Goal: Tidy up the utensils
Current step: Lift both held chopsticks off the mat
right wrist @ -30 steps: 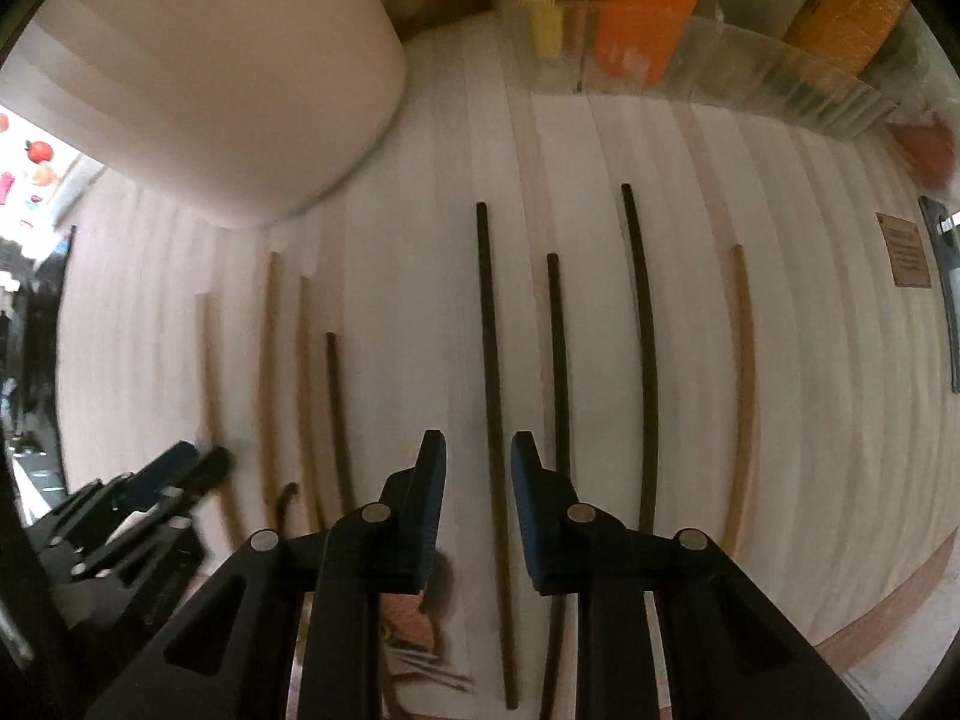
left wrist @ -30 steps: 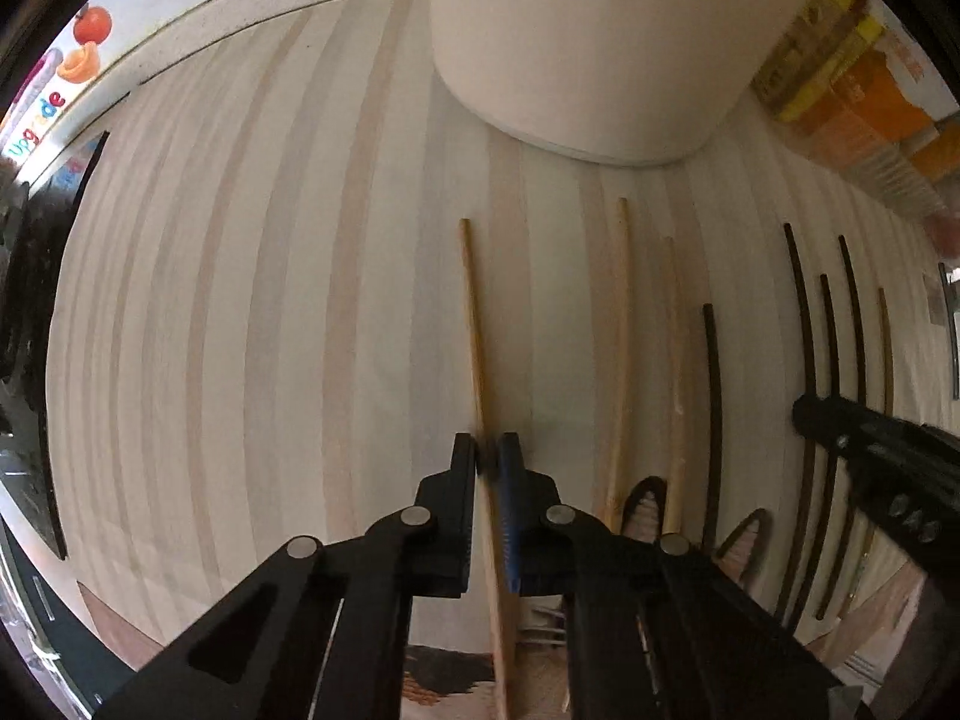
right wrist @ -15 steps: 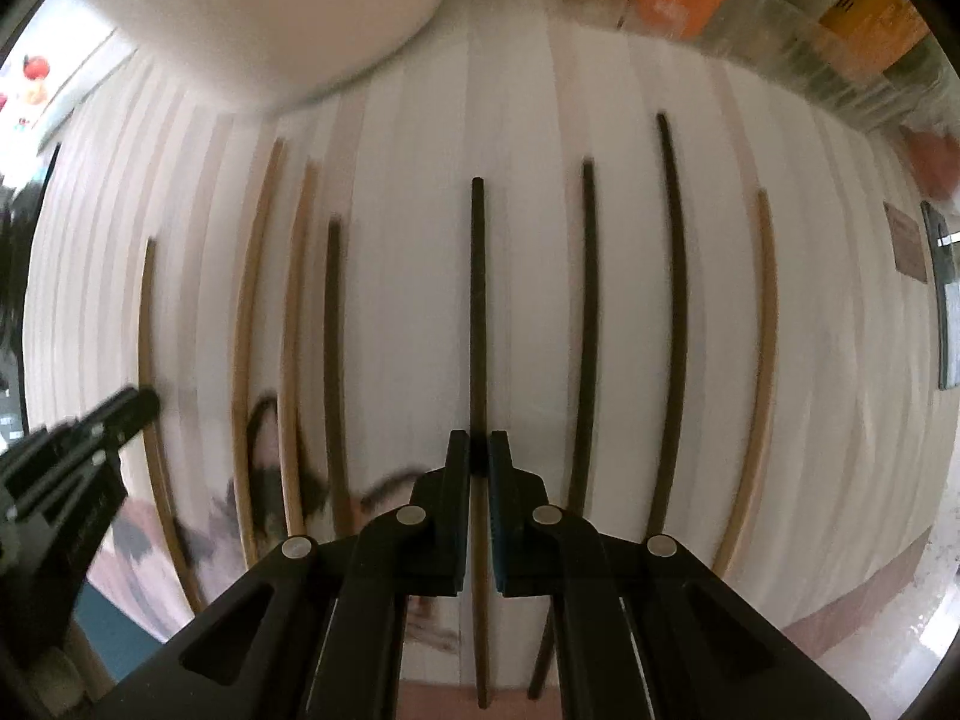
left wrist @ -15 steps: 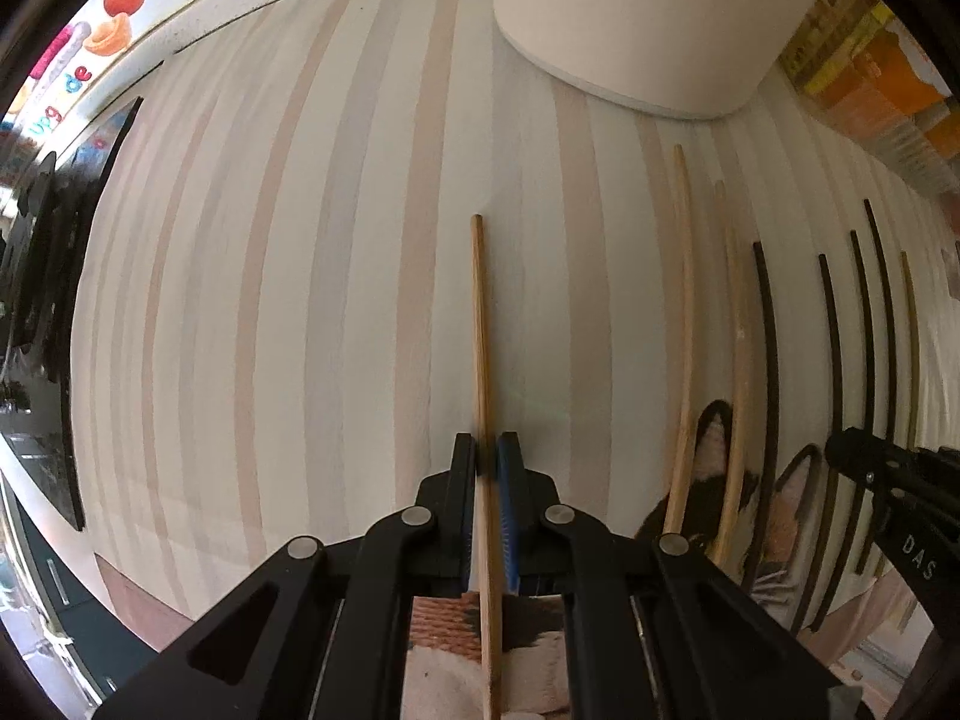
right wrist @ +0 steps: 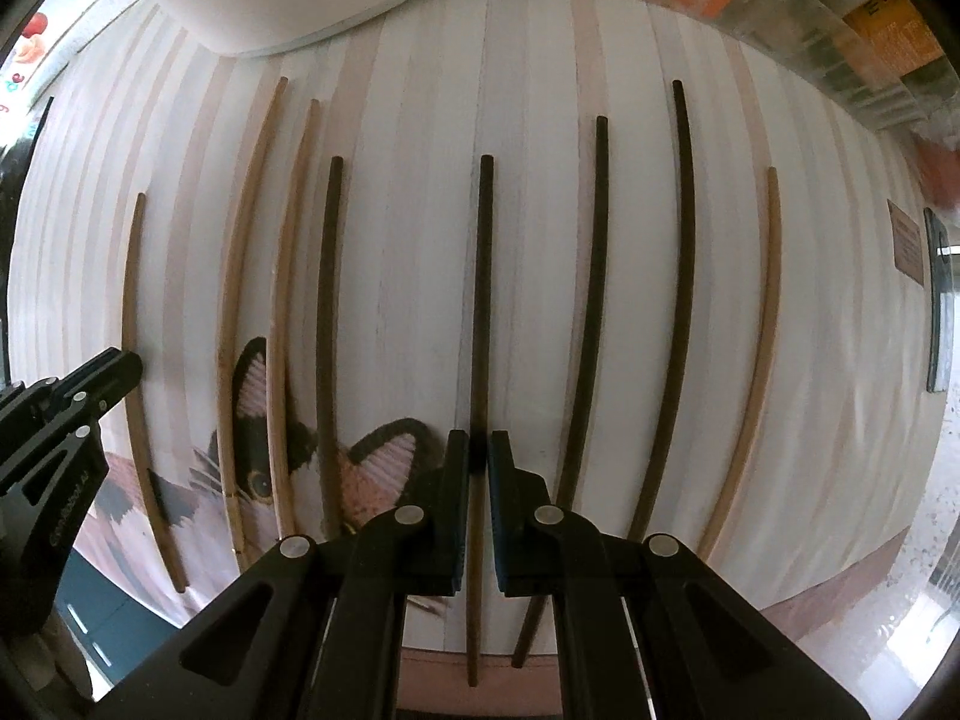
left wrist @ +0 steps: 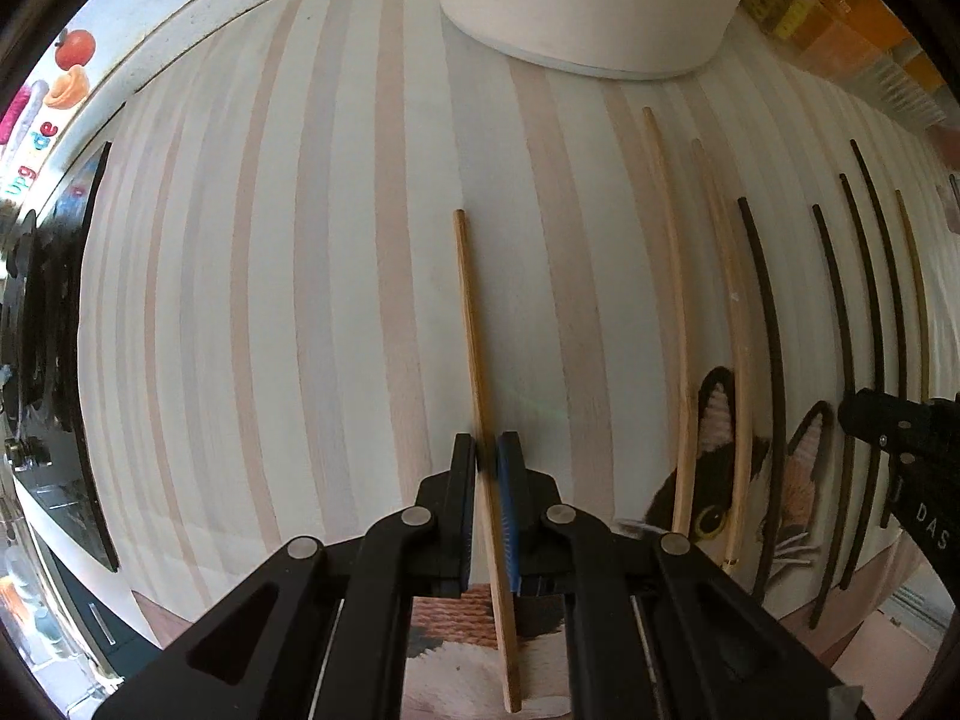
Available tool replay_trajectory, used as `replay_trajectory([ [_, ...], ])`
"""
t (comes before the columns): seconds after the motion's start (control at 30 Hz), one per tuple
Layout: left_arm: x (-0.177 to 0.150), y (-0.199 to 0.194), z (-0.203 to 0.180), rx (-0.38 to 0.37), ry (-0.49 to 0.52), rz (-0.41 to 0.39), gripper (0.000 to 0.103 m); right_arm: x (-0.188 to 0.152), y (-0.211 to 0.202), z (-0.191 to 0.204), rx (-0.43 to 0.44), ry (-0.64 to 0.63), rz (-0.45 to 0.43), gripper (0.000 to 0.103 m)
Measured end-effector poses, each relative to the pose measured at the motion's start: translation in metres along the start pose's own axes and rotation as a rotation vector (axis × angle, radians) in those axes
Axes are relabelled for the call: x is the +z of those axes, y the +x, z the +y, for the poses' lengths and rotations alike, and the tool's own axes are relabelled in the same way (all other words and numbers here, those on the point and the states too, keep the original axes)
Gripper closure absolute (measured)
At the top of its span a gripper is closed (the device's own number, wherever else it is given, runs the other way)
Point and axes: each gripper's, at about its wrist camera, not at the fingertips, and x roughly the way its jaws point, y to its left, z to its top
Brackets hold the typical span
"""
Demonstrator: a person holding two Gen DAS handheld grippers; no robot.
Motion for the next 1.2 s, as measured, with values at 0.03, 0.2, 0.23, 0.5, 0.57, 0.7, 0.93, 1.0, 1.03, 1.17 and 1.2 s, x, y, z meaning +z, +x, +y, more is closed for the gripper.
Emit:
replay_trajectory([
  [0.03, 0.001, 0.0, 0.001, -0.006, -0.012, 0.0, 0.098, 0.003, -0.002, 0.001, -0.002, -0.001, 0.002, 0.096],
  [0.2, 0.006, 0.003, 0.016, -0.074, -0.125, 0.016, 0.098, 0.002, 0.001, -0.006, 0.008, 0.031, -0.014, 0.097],
  [0.23, 0.007, 0.003, 0.018, -0.079, -0.129, 0.019, 0.098, 0.004, 0.001, -0.009, 0.022, 0.052, -0.021, 0.097],
  [0.5, 0.014, 0.008, 0.014, -0.092, -0.073, 0.032, 0.094, 0.017, 0.001, -0.018, 0.061, 0.077, 0.035, 0.093],
  [0.57, 0.013, 0.007, 0.013, -0.085, -0.064, 0.026, 0.094, 0.019, 0.006, -0.019, 0.066, 0.073, 0.047, 0.088],
  [0.7, 0.016, 0.01, 0.008, -0.071, -0.057, 0.02, 0.094, 0.019, 0.007, -0.017, 0.05, 0.056, 0.042, 0.088],
  [0.93, 0.011, 0.008, 0.008, -0.068, -0.061, 0.011, 0.094, 0.014, 0.001, 0.005, -0.015, 0.03, 0.034, 0.088],
  [1.0, 0.011, 0.007, 0.006, -0.063, -0.055, 0.008, 0.095, 0.01, 0.002, 0.011, -0.015, 0.039, 0.026, 0.088],
  [1.03, 0.01, 0.007, 0.004, -0.061, -0.049, 0.006, 0.097, 0.003, 0.007, 0.012, -0.014, 0.042, 0.024, 0.088],
  [1.17, 0.009, 0.004, -0.002, -0.043, -0.029, -0.002, 0.099, -0.002, 0.009, 0.015, -0.014, 0.046, 0.017, 0.088],
  [1.2, 0.009, 0.003, -0.005, -0.038, -0.028, -0.006, 0.099, -0.003, 0.012, 0.013, -0.013, 0.047, 0.015, 0.088],
])
